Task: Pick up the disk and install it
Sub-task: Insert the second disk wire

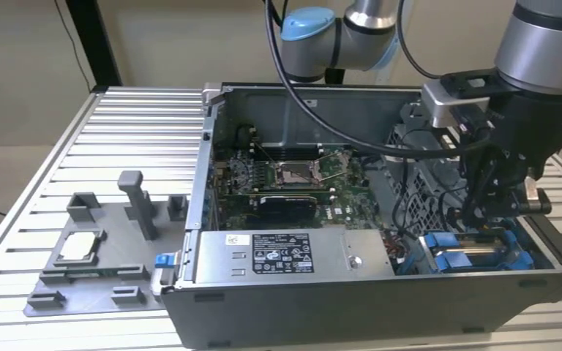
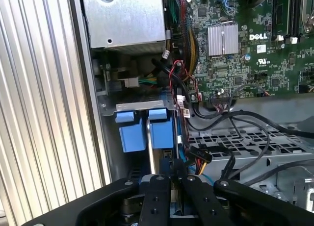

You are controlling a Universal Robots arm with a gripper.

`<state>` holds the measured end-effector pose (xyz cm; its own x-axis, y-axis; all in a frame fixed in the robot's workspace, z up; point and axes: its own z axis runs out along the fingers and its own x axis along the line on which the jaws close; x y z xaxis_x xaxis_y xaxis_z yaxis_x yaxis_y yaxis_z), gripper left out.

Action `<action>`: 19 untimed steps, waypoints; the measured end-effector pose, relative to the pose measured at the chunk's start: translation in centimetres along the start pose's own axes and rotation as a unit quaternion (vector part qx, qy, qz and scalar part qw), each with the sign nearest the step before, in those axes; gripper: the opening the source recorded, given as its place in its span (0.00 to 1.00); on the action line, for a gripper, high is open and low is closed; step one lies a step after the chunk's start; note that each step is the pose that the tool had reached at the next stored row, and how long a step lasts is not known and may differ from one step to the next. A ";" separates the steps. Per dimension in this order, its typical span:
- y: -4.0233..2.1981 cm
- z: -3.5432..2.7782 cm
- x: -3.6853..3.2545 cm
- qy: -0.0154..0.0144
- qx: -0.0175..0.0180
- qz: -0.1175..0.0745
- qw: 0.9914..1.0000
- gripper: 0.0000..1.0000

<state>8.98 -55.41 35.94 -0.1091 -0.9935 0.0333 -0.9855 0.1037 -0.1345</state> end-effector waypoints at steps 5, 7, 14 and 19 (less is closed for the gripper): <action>-0.02 0.02 0.27 -0.009 -0.003 0.001 1.000 0.00; -0.03 0.03 0.41 -0.024 -0.005 0.003 1.000 0.00; -0.06 0.10 0.77 -0.033 -0.012 0.004 0.999 0.00; -0.05 0.32 0.85 -0.033 -0.012 0.004 0.999 0.00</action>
<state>8.97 -56.27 35.65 -0.1095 -0.9934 -0.0331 -0.9875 0.1125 -0.1102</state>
